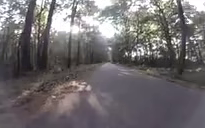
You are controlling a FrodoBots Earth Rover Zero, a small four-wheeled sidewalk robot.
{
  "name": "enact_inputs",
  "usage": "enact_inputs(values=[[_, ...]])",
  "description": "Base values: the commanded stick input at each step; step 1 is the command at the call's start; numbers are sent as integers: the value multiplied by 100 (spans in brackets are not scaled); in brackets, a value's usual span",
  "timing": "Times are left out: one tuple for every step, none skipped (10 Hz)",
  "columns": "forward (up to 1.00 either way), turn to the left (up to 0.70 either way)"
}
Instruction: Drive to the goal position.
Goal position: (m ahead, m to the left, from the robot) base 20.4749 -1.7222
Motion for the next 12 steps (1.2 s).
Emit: enact_inputs(values=[[70, -1], [70, -1], [70, -1], [70, -1], [70, -1], [70, -1], [70, -1], [70, -1], [70, -1], [70, -1], [70, -1], [70, -1]])
